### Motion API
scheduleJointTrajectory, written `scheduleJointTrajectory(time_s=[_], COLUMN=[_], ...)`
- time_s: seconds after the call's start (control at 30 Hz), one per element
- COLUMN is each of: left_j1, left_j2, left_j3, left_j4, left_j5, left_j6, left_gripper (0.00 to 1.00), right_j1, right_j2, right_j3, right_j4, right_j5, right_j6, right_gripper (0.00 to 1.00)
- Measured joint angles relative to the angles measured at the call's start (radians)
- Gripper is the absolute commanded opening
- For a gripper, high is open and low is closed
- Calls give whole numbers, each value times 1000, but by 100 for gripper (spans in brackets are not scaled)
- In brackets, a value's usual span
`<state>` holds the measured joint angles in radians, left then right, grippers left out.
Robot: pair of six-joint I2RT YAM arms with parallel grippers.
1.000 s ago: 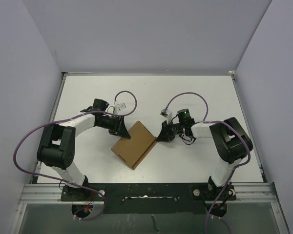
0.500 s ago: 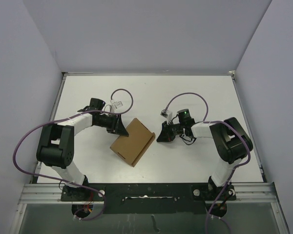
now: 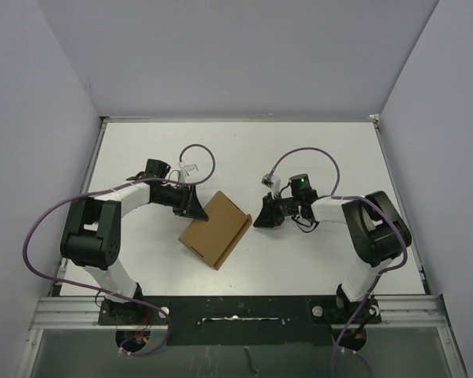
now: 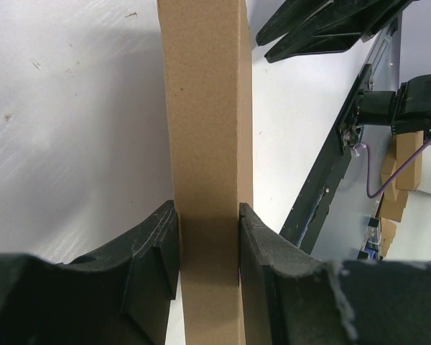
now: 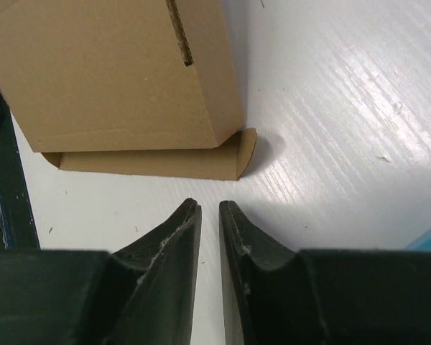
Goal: Fold the paper box
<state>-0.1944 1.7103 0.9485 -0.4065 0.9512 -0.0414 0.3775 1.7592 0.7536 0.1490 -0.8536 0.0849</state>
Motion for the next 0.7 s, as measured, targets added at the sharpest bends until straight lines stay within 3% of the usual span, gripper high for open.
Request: scheduleJointTrajectory(time_s=[0.7], left_j1=[-1], left_j2=[0], left_j3=[0], left_j4=[0], left_j5=[0], left_j6=[0], left_gripper=[1], right_j1=[-19], right_j2=[-22], right_j3=[21], right_j4=[-18], right_j5=[-65], right_j6=[-60], right_gripper=[25])
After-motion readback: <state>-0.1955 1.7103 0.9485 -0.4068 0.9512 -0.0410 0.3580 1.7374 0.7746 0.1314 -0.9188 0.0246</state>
